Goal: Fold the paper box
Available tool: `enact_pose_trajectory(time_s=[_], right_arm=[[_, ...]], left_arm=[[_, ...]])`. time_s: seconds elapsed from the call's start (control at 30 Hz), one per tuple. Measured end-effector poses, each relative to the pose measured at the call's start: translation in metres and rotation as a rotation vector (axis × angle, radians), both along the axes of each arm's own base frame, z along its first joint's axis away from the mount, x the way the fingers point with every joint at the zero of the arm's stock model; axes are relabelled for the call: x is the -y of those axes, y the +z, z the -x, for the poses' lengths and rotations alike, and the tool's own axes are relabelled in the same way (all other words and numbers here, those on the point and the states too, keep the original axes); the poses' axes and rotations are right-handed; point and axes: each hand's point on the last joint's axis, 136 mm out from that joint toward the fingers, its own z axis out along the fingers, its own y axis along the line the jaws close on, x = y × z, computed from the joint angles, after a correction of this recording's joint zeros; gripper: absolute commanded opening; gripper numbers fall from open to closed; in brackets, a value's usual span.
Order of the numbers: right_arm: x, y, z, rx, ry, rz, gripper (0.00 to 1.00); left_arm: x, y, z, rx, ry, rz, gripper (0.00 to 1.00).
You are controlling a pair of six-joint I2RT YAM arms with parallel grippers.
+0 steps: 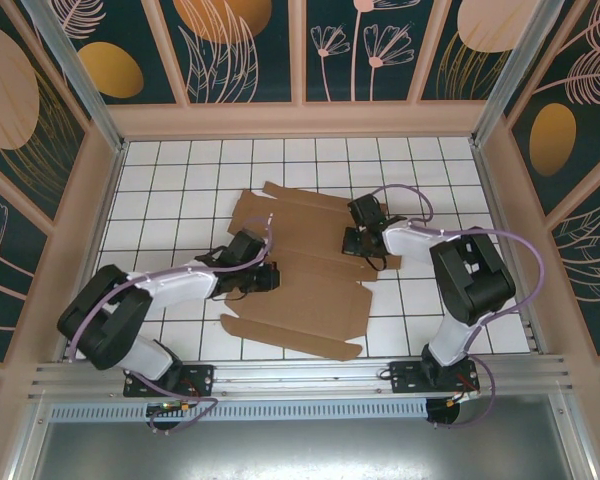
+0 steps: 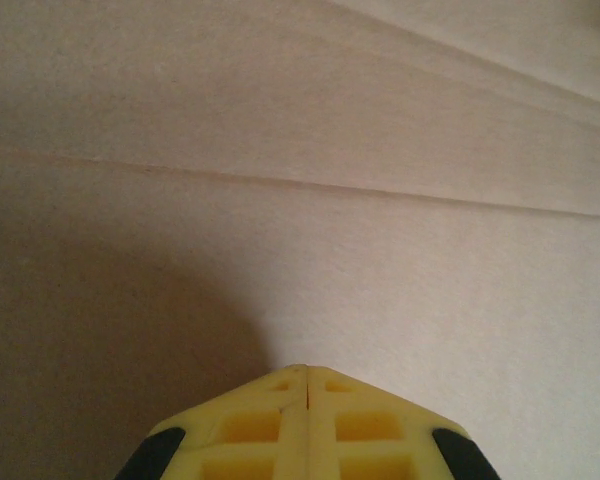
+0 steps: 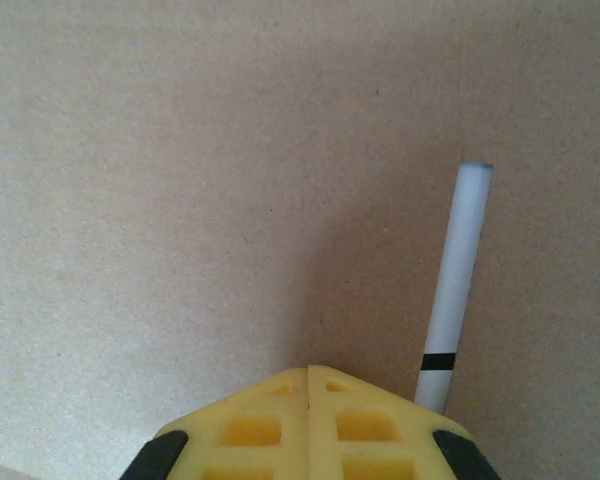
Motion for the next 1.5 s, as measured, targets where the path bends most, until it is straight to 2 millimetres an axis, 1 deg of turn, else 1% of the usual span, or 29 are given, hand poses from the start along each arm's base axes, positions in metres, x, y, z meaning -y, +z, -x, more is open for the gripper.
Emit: enact_pose_trajectory(time_s=[0.07, 0.17, 0.23, 0.3, 0.33, 0.4, 0.47, 0.5, 0.57, 0.63, 0.7, 0.73, 0.77, 0.83, 0.9, 1.0, 1.1, 1.17, 1.23, 1.27, 1.33, 1.4, 1.43, 1.47, 1.5], right_arm=[[0.002, -0.001, 0.004, 0.005, -0.003, -0.001, 0.0], [0.008, 0.0, 0.013, 0.01, -0.006, -0.002, 0.0], [0.013, 0.002, 0.023, 0.004, -0.011, -0.004, 0.06], [0.019, 0.008, 0.035, 0.003, -0.016, -0.012, 0.17], [0.021, 0.013, 0.038, 0.01, -0.02, -0.023, 0.22], [0.026, 0.03, 0.04, 0.044, -0.044, -0.073, 0.3], [0.032, 0.042, 0.038, 0.074, -0.06, -0.102, 0.33], [0.034, 0.045, 0.036, 0.082, -0.064, -0.106, 0.33], [0.034, 0.041, 0.036, 0.07, -0.066, -0.103, 0.33], [0.033, 0.025, 0.038, 0.02, -0.056, -0.088, 0.33], [0.031, 0.003, 0.039, -0.044, -0.044, -0.061, 0.32], [0.031, -0.003, 0.036, -0.061, -0.042, -0.049, 0.32], [0.027, -0.003, 0.03, -0.061, -0.037, -0.049, 0.32], [0.017, 0.001, 0.011, -0.037, -0.016, -0.052, 0.31], [0.006, -0.002, -0.005, -0.031, 0.014, -0.042, 0.3], [-0.014, -0.001, -0.026, -0.007, 0.071, -0.028, 0.29], [-0.031, -0.001, -0.039, 0.015, 0.127, -0.02, 0.29], [-0.037, -0.001, -0.043, 0.023, 0.153, -0.018, 0.29], [-0.04, -0.001, -0.046, 0.028, 0.177, -0.014, 0.29], [-0.041, 0.0, -0.046, 0.029, 0.192, -0.012, 0.29], [-0.043, 0.002, -0.046, 0.028, 0.215, -0.012, 0.3], [-0.046, 0.004, -0.046, 0.025, 0.236, -0.028, 0.32], [-0.047, 0.005, -0.045, 0.022, 0.244, -0.04, 0.32], [-0.049, 0.007, -0.043, 0.018, 0.256, -0.057, 0.33], [-0.051, 0.01, -0.042, 0.016, 0.267, -0.077, 0.34]], left_arm=[[-0.001, -0.007, -0.004, -0.01, 0.014, -0.022, 0.0], [-0.003, -0.005, -0.014, 0.004, 0.041, -0.031, 0.0], [-0.004, -0.004, -0.022, 0.014, 0.059, -0.034, 0.0], [-0.005, -0.005, -0.027, 0.014, 0.078, -0.031, 0.0], [-0.006, -0.007, -0.027, 0.01, 0.085, -0.029, 0.0], [-0.004, -0.009, -0.027, 0.005, 0.105, -0.005, 0.0], [-0.002, -0.011, -0.025, -0.001, 0.121, 0.028, 0.0], [-0.001, -0.011, -0.025, -0.003, 0.129, 0.048, 0.0], [0.002, -0.011, -0.023, -0.01, 0.138, 0.081, 0.0], [0.005, -0.009, -0.02, -0.017, 0.139, 0.097, 0.0], [0.011, -0.006, -0.013, -0.028, 0.122, 0.11, 0.0], [0.013, -0.005, -0.01, -0.033, 0.113, 0.115, 0.0], [0.016, -0.001, -0.008, -0.032, 0.104, 0.122, 0.0], [0.019, 0.006, -0.004, -0.027, 0.091, 0.137, 0.0], [0.02, 0.012, -0.004, -0.02, 0.086, 0.151, 0.0], [0.021, 0.014, -0.002, -0.025, 0.082, 0.161, 0.0], [0.02, 0.012, 0.0, -0.036, 0.079, 0.153, 0.0], [0.02, 0.015, -0.001, -0.036, 0.068, 0.133, 0.0], [0.026, 0.031, -0.013, -0.002, 0.05, 0.11, 0.0], [0.032, 0.046, -0.025, 0.035, 0.04, 0.11, 0.0], [0.046, 0.08, -0.056, 0.12, 0.035, 0.131, 0.0], [0.058, 0.12, -0.096, 0.213, 0.047, 0.18, 0.0], [0.059, 0.132, -0.113, 0.237, 0.059, 0.199, 0.0], [0.059, 0.141, -0.133, 0.261, 0.078, 0.217, 0.0], [0.058, 0.144, -0.152, 0.272, 0.097, 0.223, 0.0]])
